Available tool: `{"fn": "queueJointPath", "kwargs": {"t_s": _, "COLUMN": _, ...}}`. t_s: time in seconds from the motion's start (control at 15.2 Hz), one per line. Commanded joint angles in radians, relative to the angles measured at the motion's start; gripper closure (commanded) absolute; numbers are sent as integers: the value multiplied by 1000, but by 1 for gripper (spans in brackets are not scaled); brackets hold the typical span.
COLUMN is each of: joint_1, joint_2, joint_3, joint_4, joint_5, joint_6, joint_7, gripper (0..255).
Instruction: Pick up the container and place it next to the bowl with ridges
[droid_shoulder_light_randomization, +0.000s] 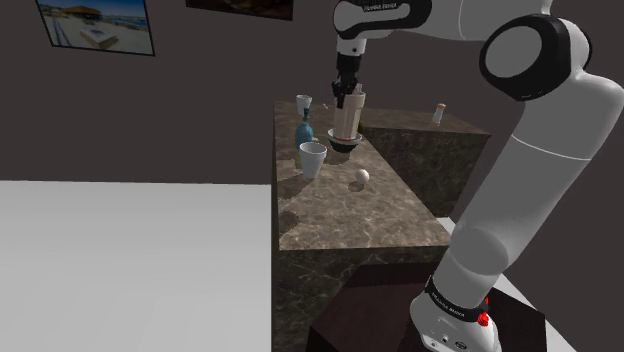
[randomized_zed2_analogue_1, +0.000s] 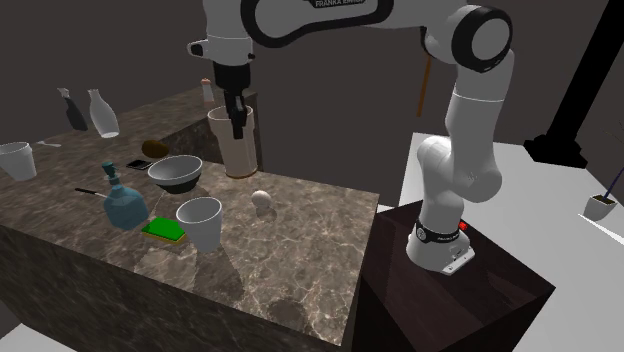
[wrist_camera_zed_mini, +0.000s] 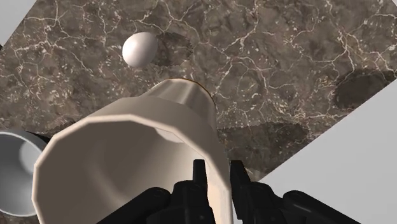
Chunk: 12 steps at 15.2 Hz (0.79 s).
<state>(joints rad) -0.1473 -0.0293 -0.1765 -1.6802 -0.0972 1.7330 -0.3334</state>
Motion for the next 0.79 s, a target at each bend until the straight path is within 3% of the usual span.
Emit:
{"fn": "queueJointPath", "kwargs": {"t_s": 0.0, "joint_1": -23, "joint_2": 12, "joint_3": -24, "joint_4": 2, "joint_5": 5, "joint_6": 15, "joint_7": -48, "gripper": 255}}
{"fn": "queueJointPath", "kwargs": {"t_s": 0.73, "joint_1": -165, "joint_2": 183, "joint_3": -144, "joint_4": 143, "joint_5": 83, "joint_6": 58, "joint_7": -314, "gripper": 255}}
